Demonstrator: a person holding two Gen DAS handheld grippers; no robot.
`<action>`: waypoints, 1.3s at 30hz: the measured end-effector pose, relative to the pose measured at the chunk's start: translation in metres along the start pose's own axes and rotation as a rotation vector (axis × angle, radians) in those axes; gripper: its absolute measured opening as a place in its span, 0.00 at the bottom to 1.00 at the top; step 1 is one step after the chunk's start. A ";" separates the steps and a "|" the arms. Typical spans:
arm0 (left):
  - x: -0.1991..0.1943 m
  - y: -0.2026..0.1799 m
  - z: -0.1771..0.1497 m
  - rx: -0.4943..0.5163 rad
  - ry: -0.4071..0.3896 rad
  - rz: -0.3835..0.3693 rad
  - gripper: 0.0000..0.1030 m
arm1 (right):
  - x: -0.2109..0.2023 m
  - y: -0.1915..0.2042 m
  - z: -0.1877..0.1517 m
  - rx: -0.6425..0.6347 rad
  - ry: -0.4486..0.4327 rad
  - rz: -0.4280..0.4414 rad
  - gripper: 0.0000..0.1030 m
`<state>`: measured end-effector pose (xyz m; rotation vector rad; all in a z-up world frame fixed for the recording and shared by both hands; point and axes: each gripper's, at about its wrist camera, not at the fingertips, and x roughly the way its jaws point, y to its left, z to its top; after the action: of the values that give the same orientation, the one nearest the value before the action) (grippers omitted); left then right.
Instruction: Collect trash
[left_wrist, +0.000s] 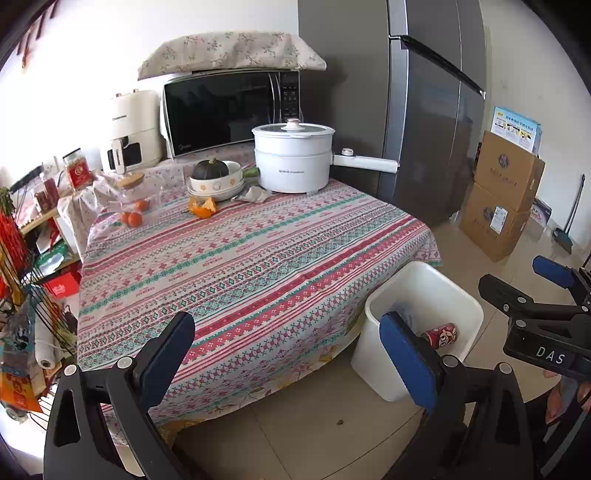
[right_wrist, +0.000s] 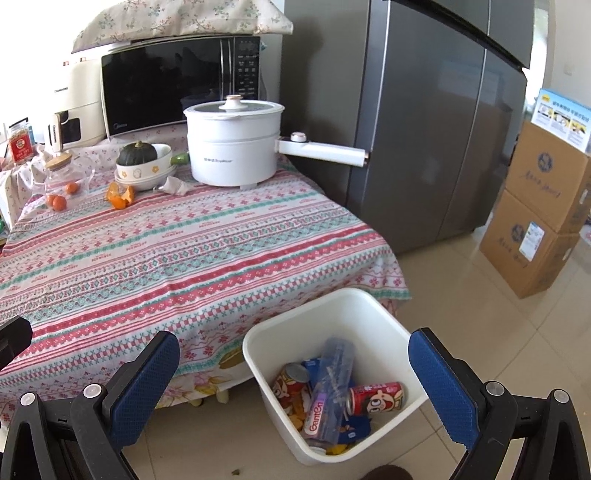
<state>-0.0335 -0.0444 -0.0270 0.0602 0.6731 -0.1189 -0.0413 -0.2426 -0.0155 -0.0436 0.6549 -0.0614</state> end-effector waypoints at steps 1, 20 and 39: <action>0.000 0.000 0.000 0.000 -0.001 -0.001 0.98 | 0.000 0.000 0.000 0.001 0.001 0.000 0.99; 0.002 0.001 -0.001 -0.012 0.031 -0.038 0.99 | -0.001 -0.003 0.002 0.018 0.001 -0.008 1.00; 0.000 0.006 0.000 -0.006 0.014 -0.045 0.99 | -0.001 -0.004 0.000 0.014 -0.004 -0.008 1.00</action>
<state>-0.0328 -0.0387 -0.0269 0.0407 0.6894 -0.1596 -0.0421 -0.2469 -0.0147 -0.0327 0.6501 -0.0741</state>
